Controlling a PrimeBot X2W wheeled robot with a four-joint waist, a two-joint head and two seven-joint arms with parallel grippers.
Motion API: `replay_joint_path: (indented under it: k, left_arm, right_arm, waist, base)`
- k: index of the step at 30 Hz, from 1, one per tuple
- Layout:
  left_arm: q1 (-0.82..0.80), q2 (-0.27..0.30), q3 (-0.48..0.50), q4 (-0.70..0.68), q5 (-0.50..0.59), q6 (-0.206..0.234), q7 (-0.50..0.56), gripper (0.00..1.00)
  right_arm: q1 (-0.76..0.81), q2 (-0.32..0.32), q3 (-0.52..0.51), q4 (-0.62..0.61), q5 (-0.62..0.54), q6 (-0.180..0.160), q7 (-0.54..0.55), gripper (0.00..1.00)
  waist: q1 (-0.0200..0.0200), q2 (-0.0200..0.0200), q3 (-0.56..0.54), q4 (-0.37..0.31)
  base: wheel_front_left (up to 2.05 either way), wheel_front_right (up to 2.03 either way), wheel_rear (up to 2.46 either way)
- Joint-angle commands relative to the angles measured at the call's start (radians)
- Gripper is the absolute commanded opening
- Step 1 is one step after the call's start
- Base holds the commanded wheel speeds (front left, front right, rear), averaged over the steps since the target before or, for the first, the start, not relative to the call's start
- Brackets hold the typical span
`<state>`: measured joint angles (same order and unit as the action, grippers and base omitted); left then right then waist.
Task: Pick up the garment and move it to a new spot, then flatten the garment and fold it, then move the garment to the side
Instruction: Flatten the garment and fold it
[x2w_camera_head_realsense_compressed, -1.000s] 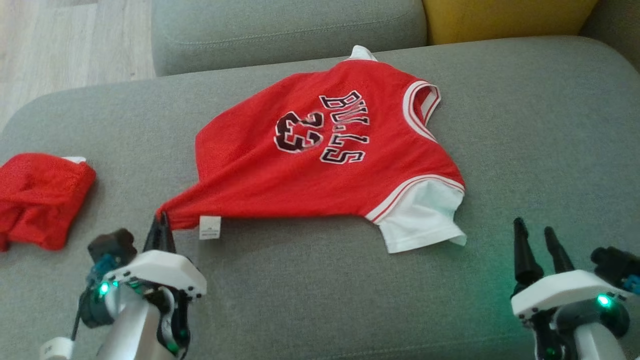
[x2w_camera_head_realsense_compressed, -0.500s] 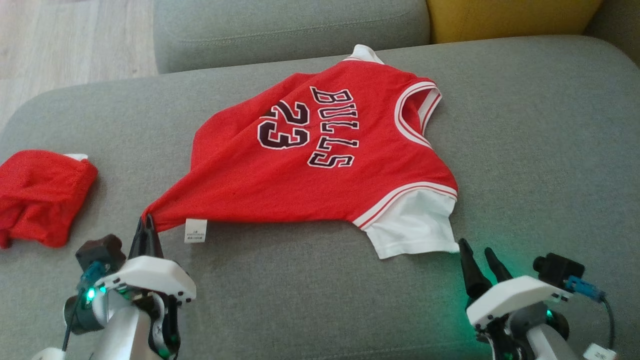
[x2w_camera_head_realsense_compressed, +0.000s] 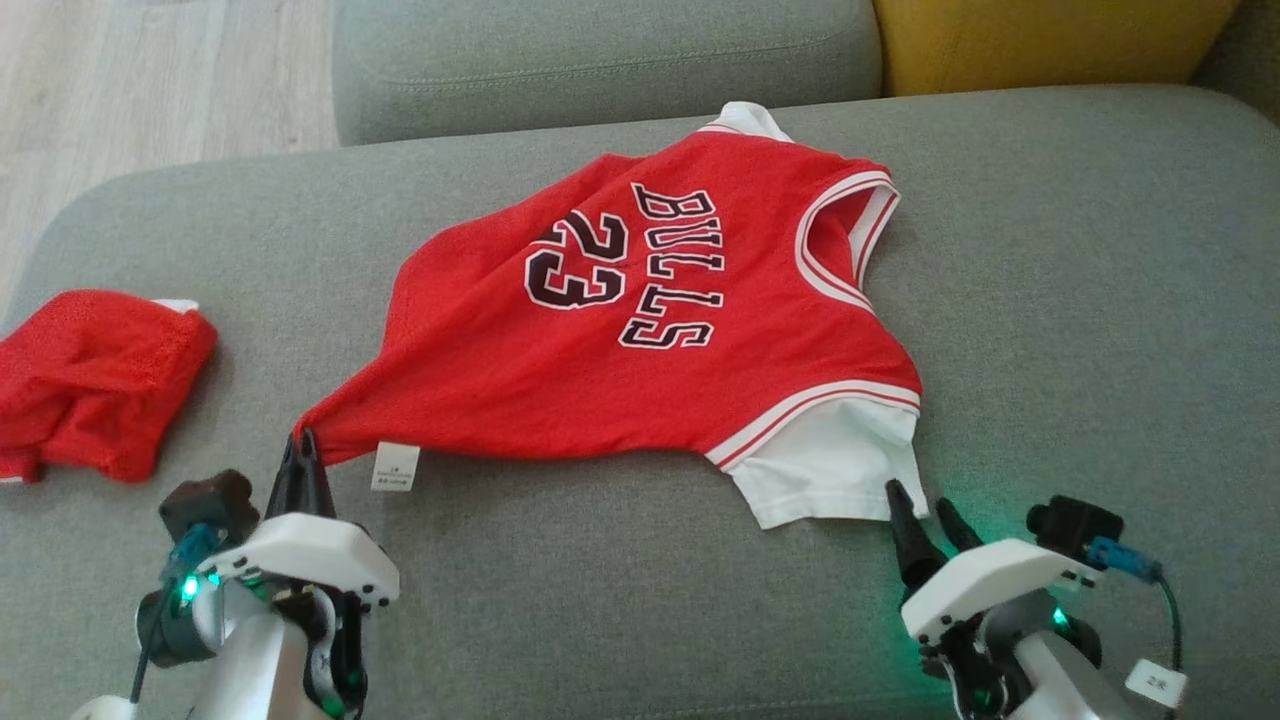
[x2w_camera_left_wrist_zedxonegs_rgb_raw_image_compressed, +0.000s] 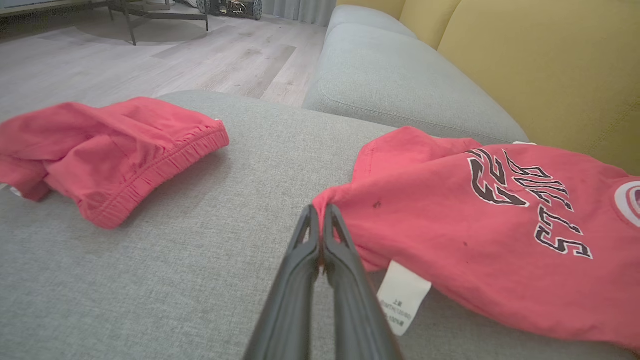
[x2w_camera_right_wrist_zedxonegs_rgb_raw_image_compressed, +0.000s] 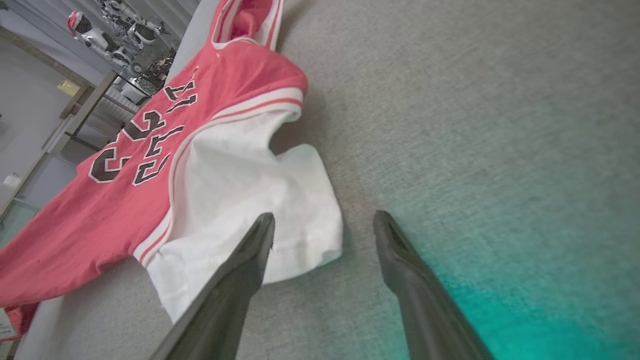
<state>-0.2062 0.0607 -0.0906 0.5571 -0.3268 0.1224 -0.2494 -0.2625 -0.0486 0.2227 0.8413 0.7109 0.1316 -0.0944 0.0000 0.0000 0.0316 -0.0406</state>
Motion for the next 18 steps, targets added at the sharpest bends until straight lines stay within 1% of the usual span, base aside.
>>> replay_joint_path:
  k: [1,4,5,6,7,8,11,14,16,18]
  left_arm:
    - [-0.029,0.015,0.028,-0.024,0.011,-0.003,-0.012,0.00]
    - [-0.030,0.010,0.028,-0.019,0.015,-0.008,-0.012,0.00]
    - [-0.030,0.009,0.027,-0.017,0.016,-0.009,-0.012,0.00]
    - [-0.030,0.008,0.027,-0.017,0.016,-0.010,-0.012,0.00]
    - [-0.031,0.007,0.028,-0.016,0.017,-0.012,-0.012,0.00]
    - [-0.031,0.006,0.029,-0.016,0.017,-0.013,-0.012,0.00]
    - [-0.030,0.004,0.033,-0.014,0.019,-0.018,-0.012,0.00]
    - [-0.025,0.004,0.030,-0.012,0.022,-0.036,-0.012,0.00]
    - [-0.021,0.003,0.028,-0.020,0.028,-0.045,-0.012,0.00]
    - [-0.017,0.003,0.025,-0.036,0.033,-0.057,-0.012,0.00]
  right_arm:
    - [-0.034,-0.002,0.033,-0.011,0.004,-0.001,-0.009,1.00]
    - [-0.049,-0.002,0.068,0.020,0.020,-0.001,-0.017,1.00]
    - [-0.053,-0.002,0.081,0.030,0.023,-0.001,-0.017,0.83]
    - [-0.058,-0.002,0.091,0.038,0.028,-0.001,-0.019,0.35]
    - [-0.062,-0.002,0.099,0.045,0.032,-0.001,-0.021,0.07]
    - [-0.067,-0.002,0.109,0.050,0.033,-0.001,-0.025,0.00]
    - [-0.085,-0.002,0.122,0.062,0.015,-0.001,-0.054,0.00]
    - [-0.110,-0.002,0.113,0.059,-0.033,-0.001,-0.095,0.00]
    - [-0.127,-0.002,0.107,0.036,-0.078,-0.001,-0.114,0.00]
    - [-0.140,-0.018,0.105,-0.002,-0.129,-0.001,-0.127,0.00]
  waist:
    - [0.0000,0.0000,0.000,0.000]
    - [0.0000,0.0000,-0.001,0.001]
    - [0.0000,0.0000,-0.002,0.002]
    - [0.0000,0.0000,-0.002,0.002]
    - [0.0000,0.0000,-0.002,0.002]
    - [0.0000,0.0000,-0.002,0.002]
    - [0.0000,0.0000,-0.005,0.000]
    - [0.0000,0.0000,-0.013,-0.004]
    - [0.0000,0.0000,-0.022,-0.011]
    - [0.0000,0.0000,-0.031,-0.016]
  base:
    - [0.00,0.00,0.00]
    - [0.00,0.00,0.00]
    - [0.00,0.00,0.00]
    - [0.00,0.00,0.00]
    - [0.00,0.00,0.00]
    - [0.00,0.00,0.00]
    - [0.00,0.00,0.00]
    - [0.00,0.00,0.00]
    - [0.00,0.00,0.00]
    - [0.00,0.00,0.00]
